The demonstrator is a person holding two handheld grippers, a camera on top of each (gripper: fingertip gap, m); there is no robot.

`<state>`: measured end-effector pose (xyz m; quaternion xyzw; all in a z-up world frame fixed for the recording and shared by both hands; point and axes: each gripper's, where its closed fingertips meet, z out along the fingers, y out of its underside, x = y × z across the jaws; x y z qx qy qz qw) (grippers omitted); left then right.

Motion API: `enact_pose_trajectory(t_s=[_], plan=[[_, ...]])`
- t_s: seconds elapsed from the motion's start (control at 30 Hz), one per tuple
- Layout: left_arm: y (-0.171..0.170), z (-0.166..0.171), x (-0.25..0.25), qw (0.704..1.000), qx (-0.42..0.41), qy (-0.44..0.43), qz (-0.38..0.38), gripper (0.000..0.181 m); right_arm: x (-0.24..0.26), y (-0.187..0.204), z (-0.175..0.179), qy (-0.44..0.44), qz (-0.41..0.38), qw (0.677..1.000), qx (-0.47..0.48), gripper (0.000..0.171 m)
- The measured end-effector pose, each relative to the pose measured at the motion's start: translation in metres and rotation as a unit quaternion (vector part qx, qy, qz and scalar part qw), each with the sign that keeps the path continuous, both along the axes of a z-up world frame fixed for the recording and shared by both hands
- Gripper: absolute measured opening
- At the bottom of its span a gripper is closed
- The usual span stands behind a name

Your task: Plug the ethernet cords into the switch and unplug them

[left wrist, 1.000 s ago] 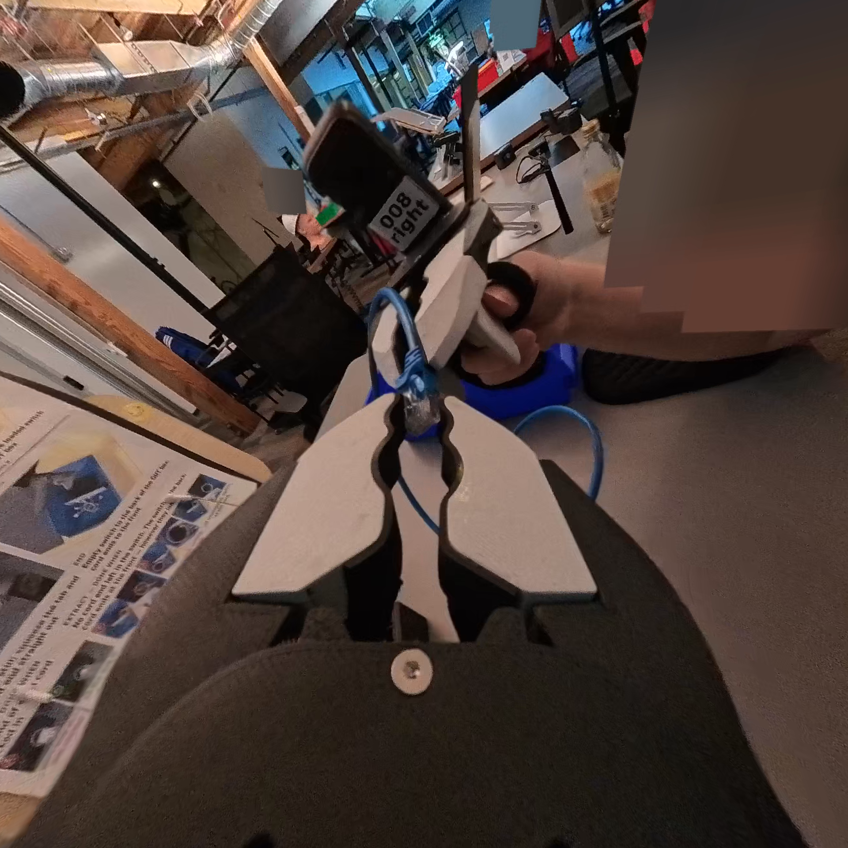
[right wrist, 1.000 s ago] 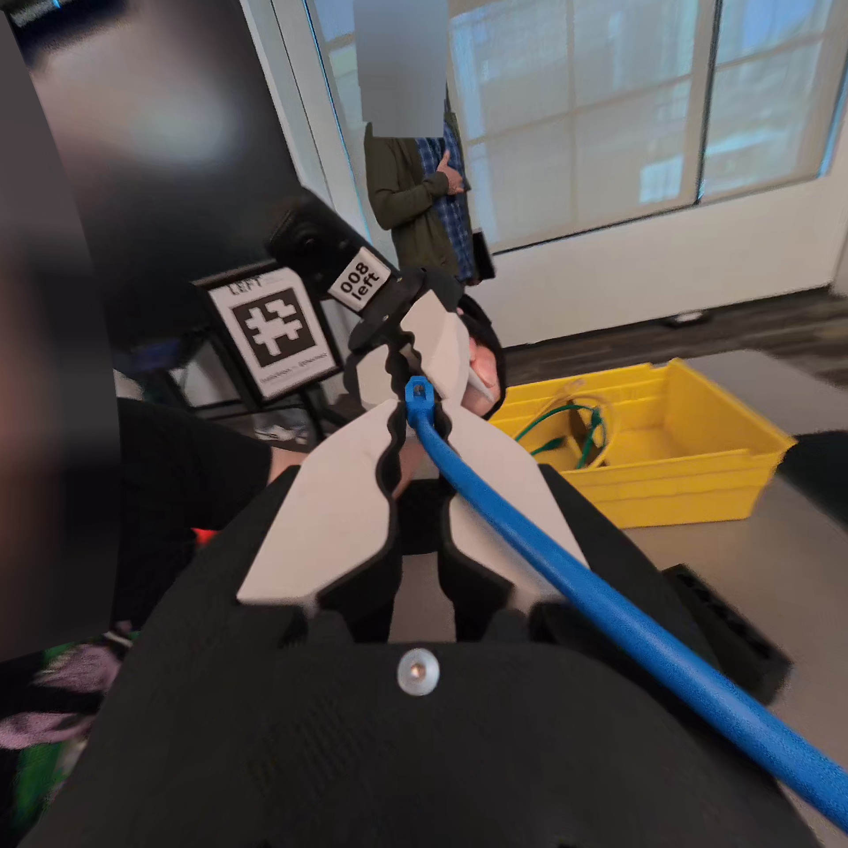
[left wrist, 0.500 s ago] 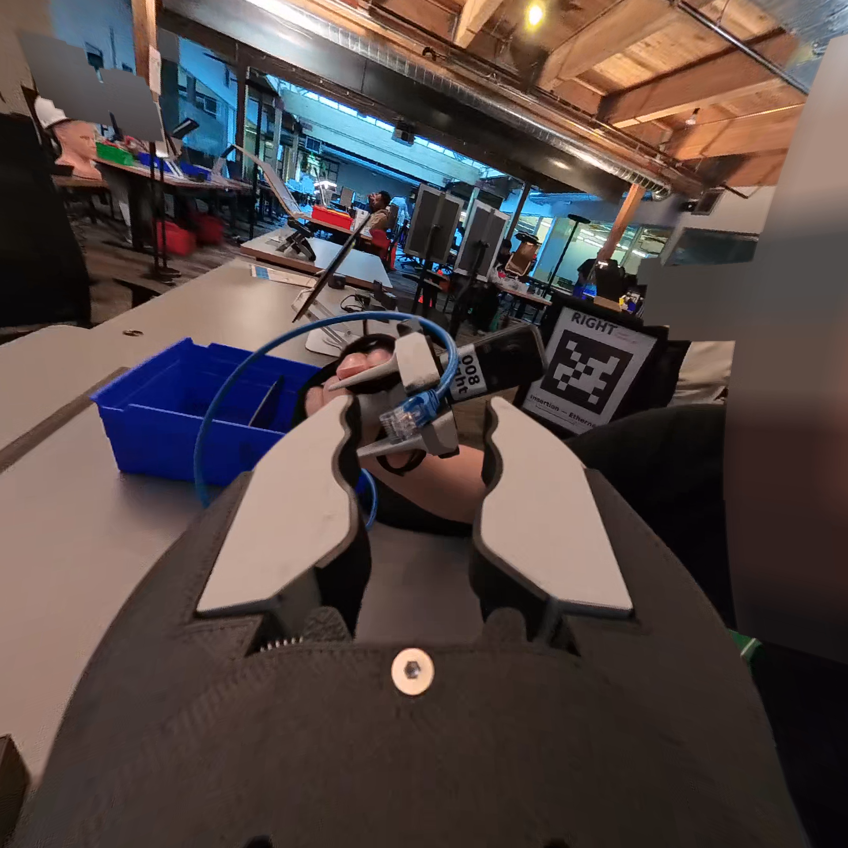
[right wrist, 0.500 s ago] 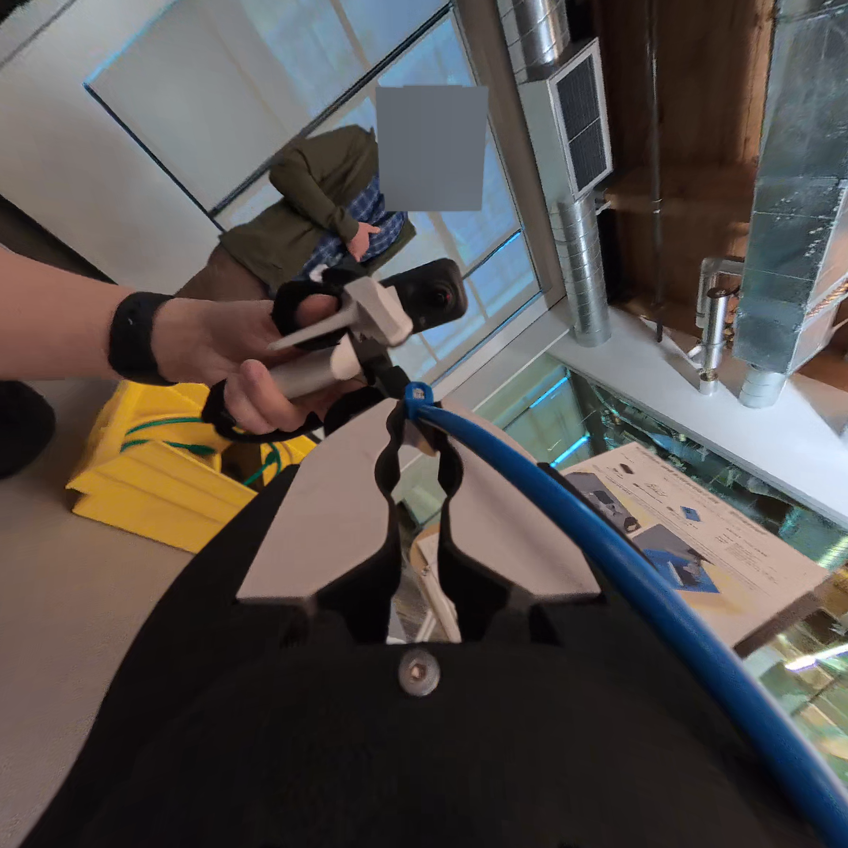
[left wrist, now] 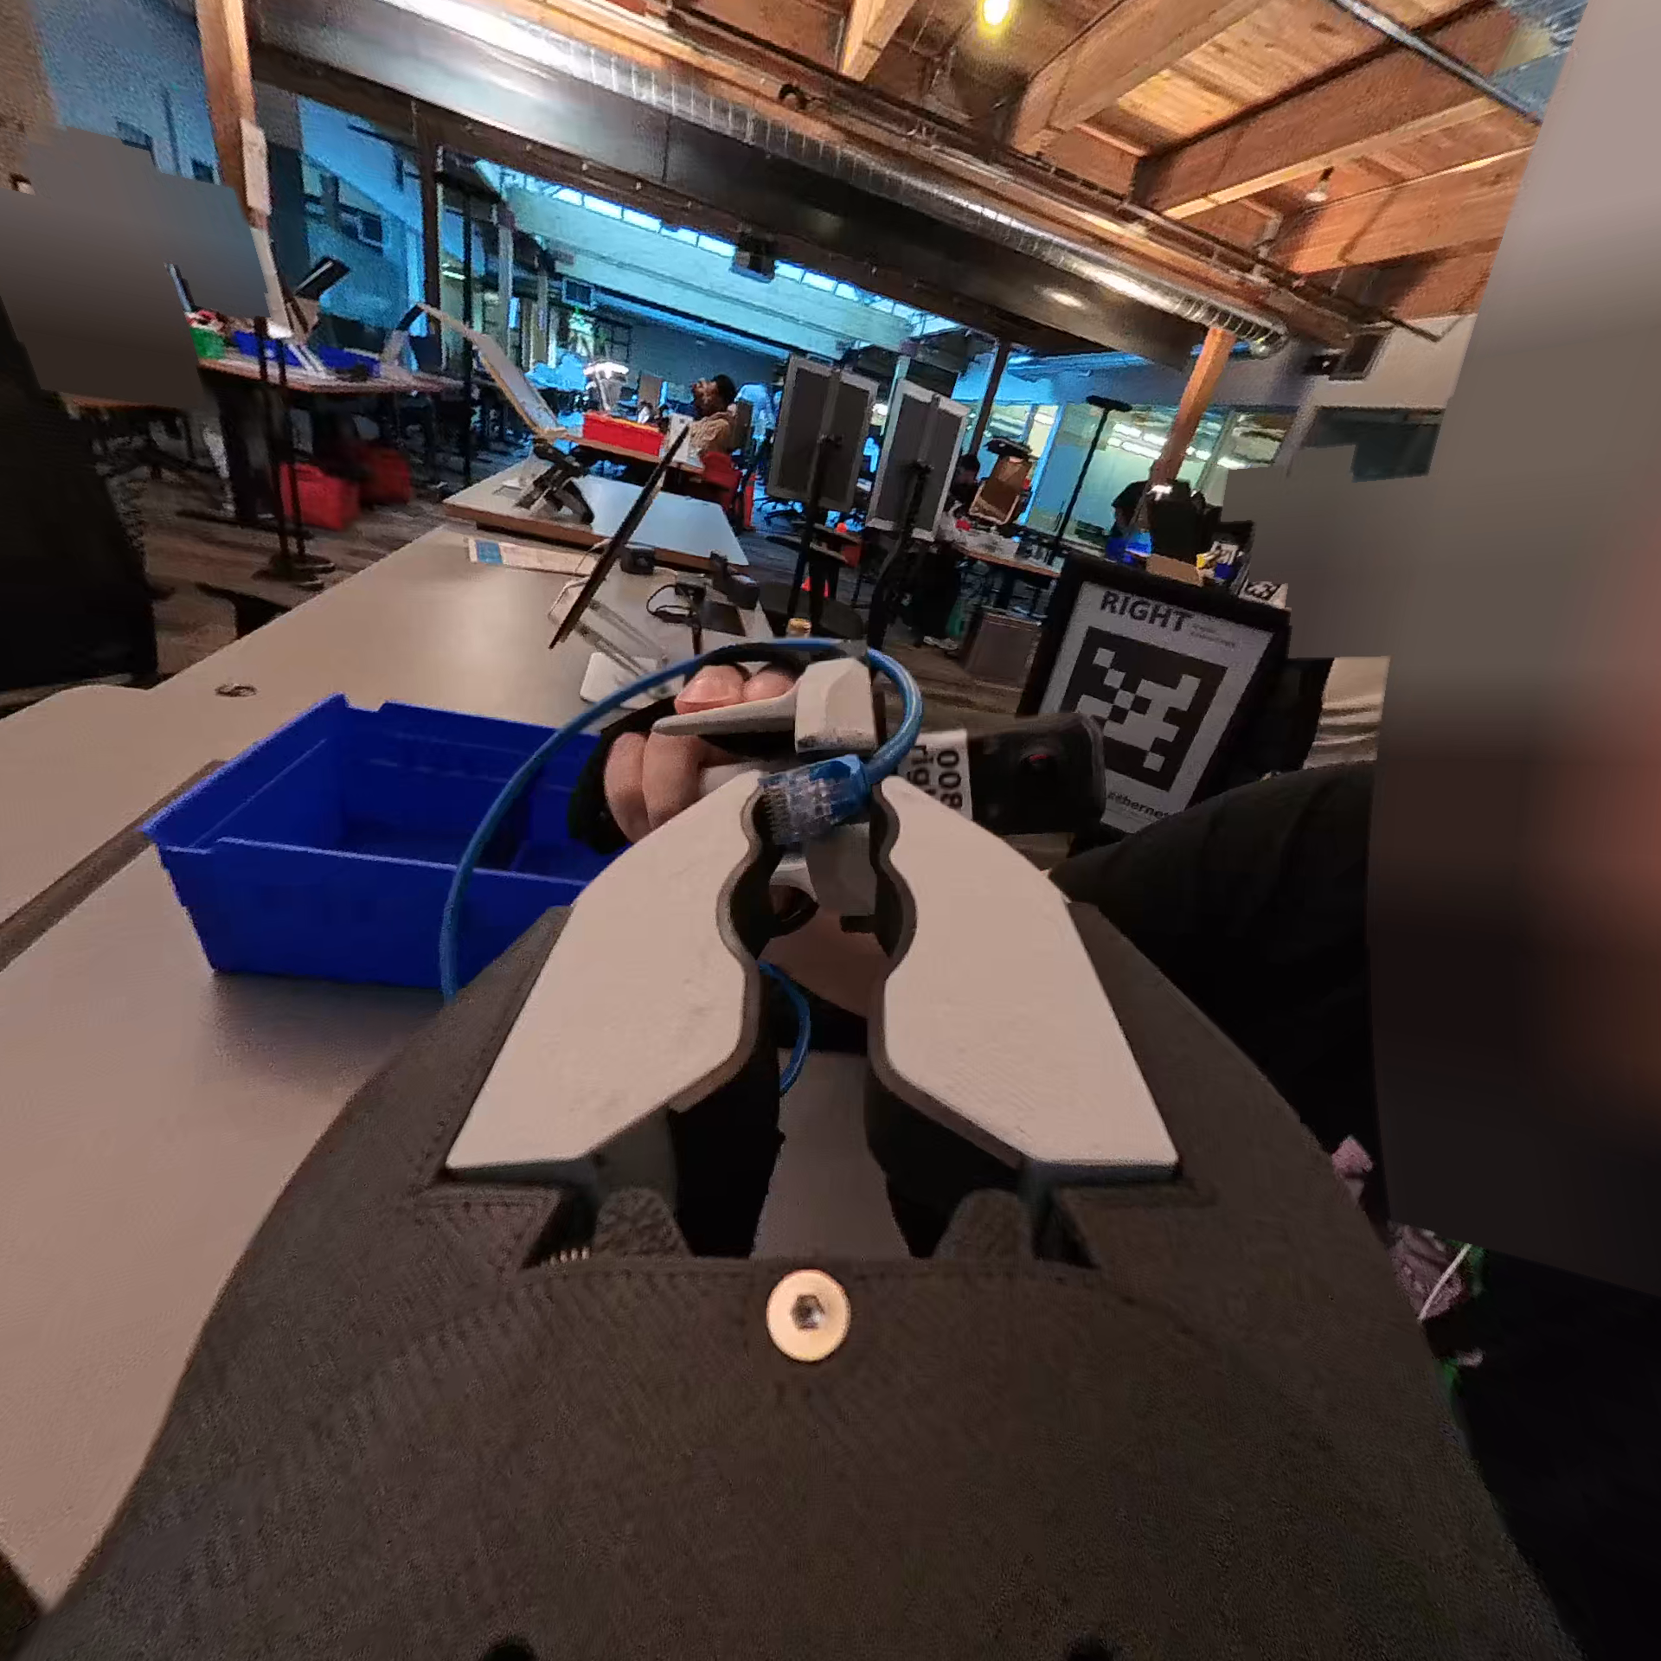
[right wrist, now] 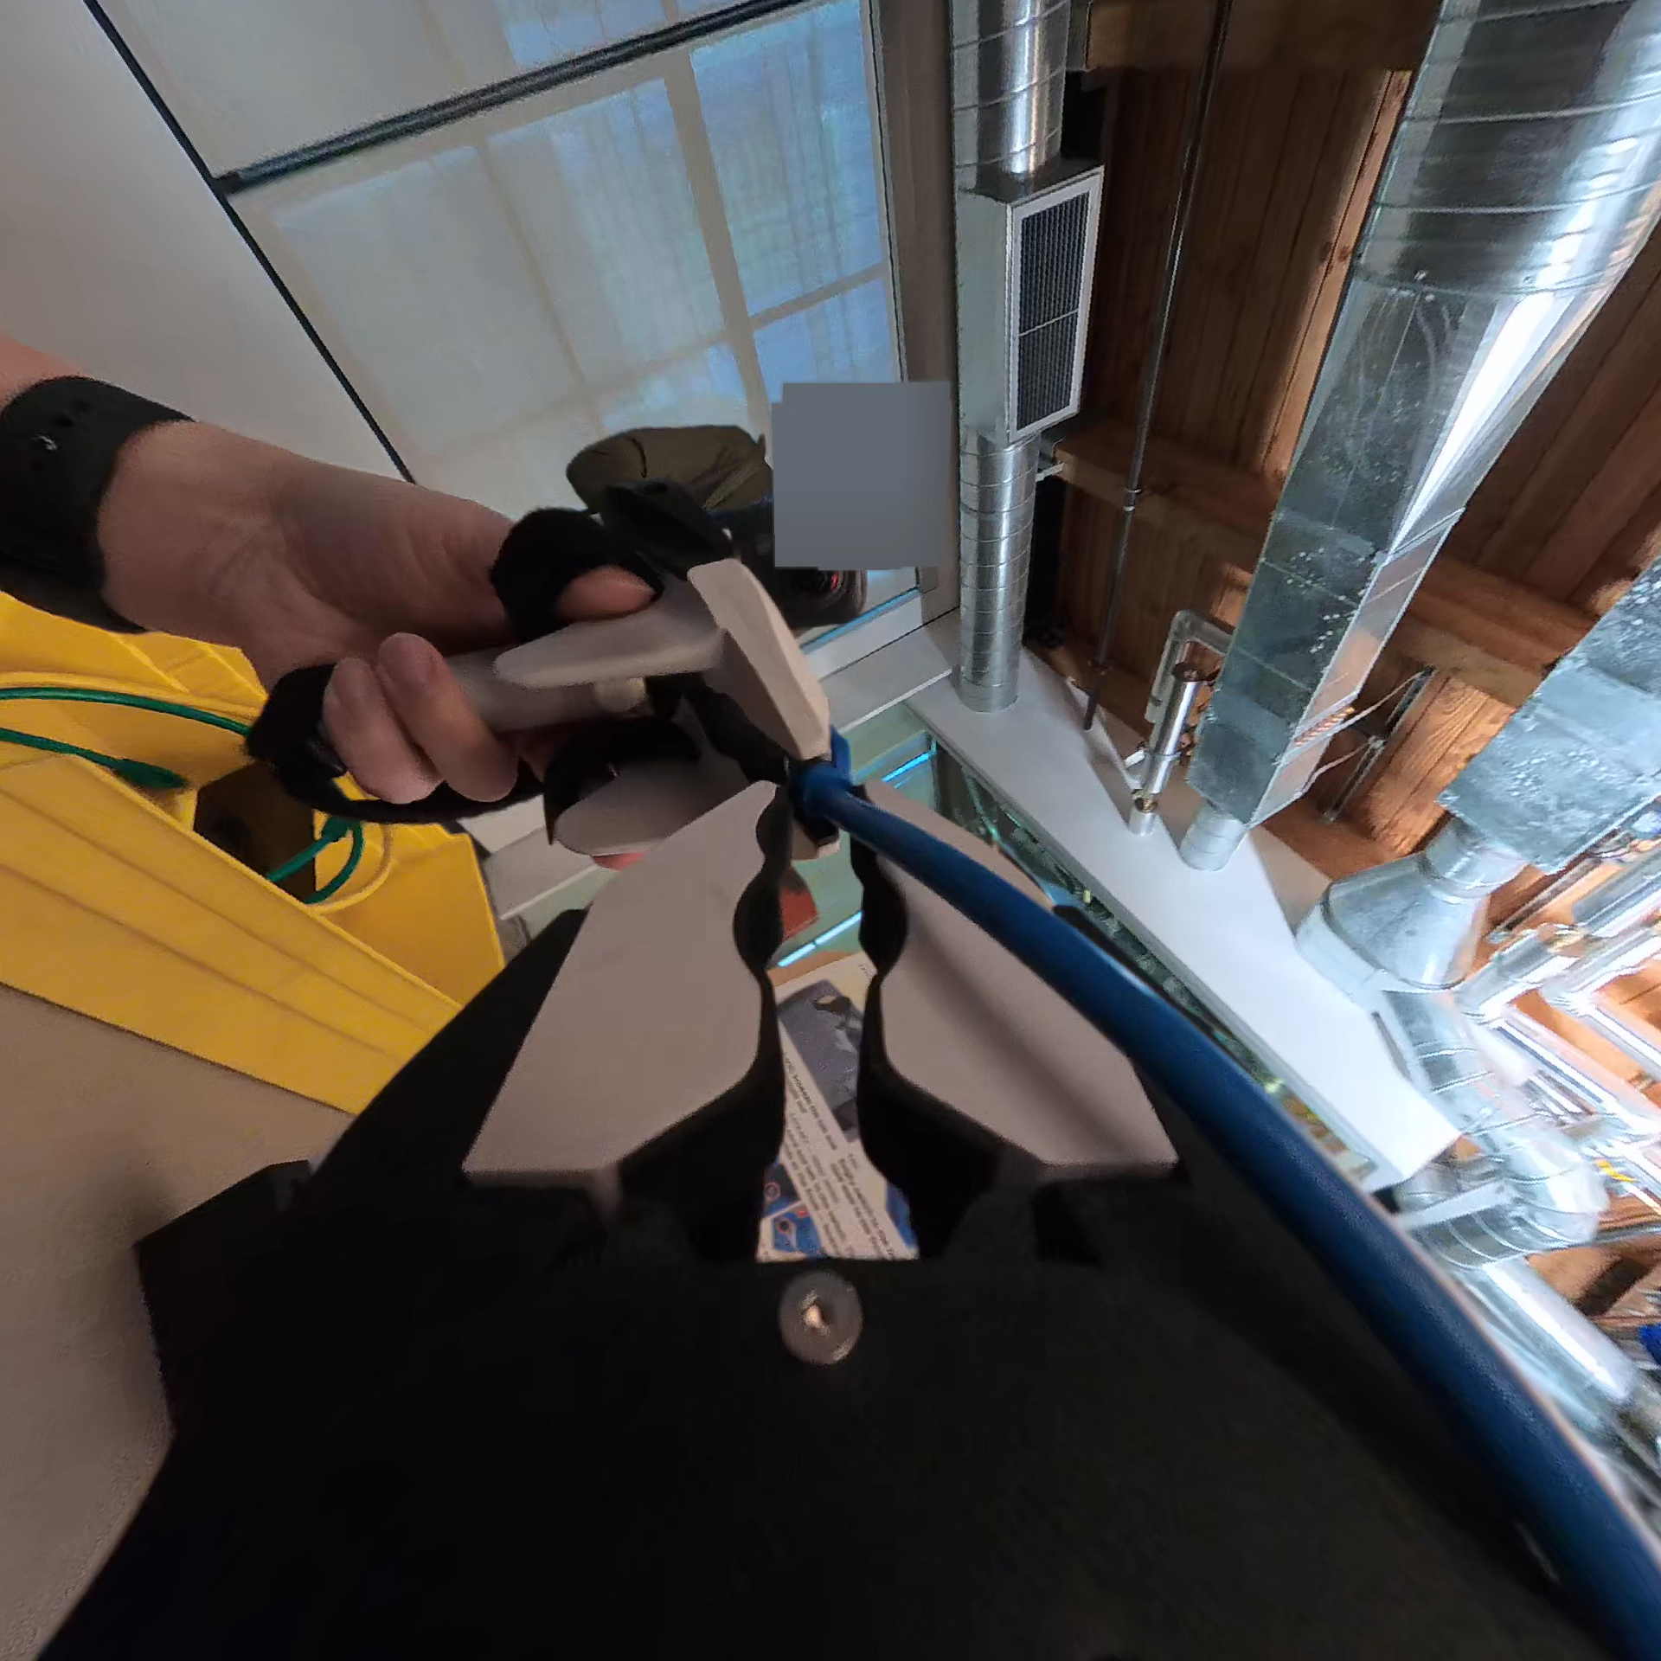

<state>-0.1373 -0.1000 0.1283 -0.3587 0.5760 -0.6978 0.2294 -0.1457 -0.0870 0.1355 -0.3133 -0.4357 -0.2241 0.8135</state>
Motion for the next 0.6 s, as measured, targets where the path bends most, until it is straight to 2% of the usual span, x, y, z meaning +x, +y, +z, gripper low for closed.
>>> enact_pose_trajectory(t_s=[0.3, 0.47, 0.6], plan=[[0.003, 0.008, 0.004, 0.999, -0.047, -0.004, 0.007, 0.014, 0.009, 0.007, 0.004, -0.001, -0.061, 0.998, 0.032, 0.017], [0.001, 0.011, -0.002, 1.0, -0.027, -0.003, 0.015, 0.014, 0.036, 0.036, 0.001, 0.051, -0.138, 0.989, -0.01, 0.046], [-0.019, 0.009, -0.002, 1.0, -0.016, 0.007, -0.009, 0.015, 0.046, 0.061, -0.017, 0.095, -0.157, 0.979, -0.092, 0.048]])
